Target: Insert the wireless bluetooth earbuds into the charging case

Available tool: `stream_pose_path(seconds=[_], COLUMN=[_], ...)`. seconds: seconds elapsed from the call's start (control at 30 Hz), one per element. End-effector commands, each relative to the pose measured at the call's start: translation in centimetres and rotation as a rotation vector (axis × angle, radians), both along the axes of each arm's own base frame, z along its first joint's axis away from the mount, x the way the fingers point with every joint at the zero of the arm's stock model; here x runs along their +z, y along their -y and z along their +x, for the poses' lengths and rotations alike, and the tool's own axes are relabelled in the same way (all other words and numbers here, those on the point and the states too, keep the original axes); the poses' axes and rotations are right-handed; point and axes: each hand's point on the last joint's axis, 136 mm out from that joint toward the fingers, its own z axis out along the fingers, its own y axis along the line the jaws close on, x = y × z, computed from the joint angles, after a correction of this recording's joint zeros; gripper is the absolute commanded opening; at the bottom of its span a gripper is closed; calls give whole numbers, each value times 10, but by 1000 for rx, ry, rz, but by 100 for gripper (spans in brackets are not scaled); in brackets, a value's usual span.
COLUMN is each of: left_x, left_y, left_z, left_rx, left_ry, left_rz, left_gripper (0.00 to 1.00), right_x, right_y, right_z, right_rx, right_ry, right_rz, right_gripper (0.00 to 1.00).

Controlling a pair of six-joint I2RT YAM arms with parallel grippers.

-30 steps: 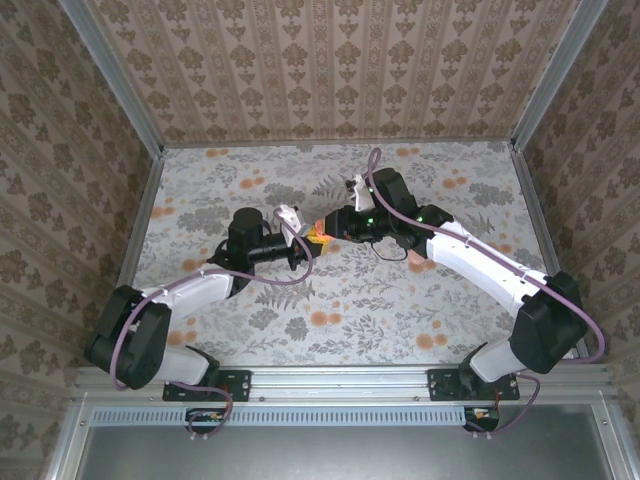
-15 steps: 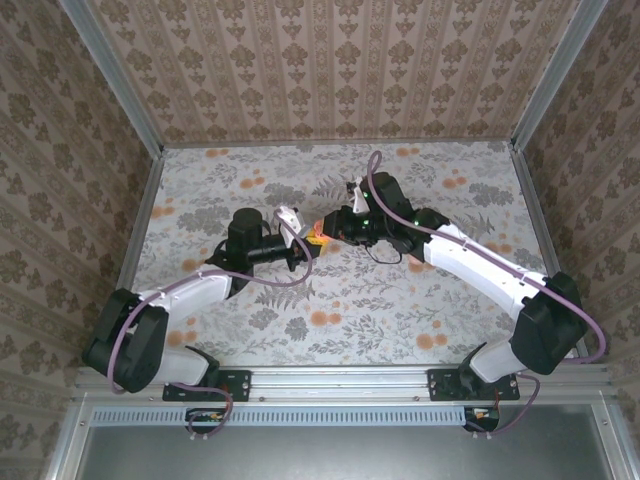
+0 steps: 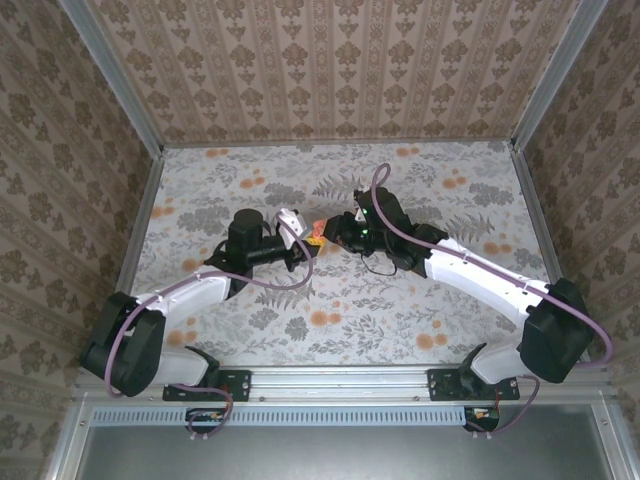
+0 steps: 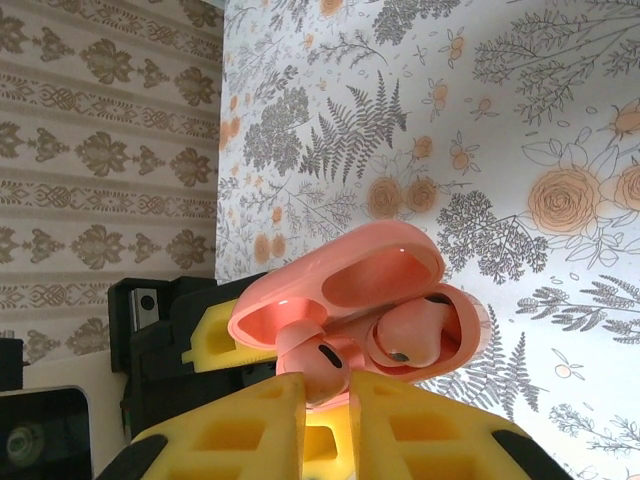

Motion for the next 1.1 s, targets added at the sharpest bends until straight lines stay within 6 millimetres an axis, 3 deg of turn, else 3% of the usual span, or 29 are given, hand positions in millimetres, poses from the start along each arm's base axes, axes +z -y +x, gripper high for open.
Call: stream_pose_path(seconds=[0.0,0.3,0.57,0.83,0.87,1.07], left_x=[25,23,22,24,24,20], left_y=[4,4,4,5,5,4], left_z=[-4,-6,-9,-11,-12,-14], left_rx=[-27,-32,-45,-58,-61,-73], left_ry=[105,108,112,119,118,123], left_rz=[-28,-19,-18,-21,-20,-6], left_gripper=[18,18,17,17,17,17], right_x=[3,6,6,9,23,46], right_y=[-2,-11,0,4,8,13], right_z=[3,-1,-5,-8,-11,-18], right_rx=[-40,-20,-27,2,4,73], right_ry=[5,-7,-12,-14,12,73], right_rz=[35,69,-1,-56,-45,-90], right_gripper=[19,21,35,36,36,36])
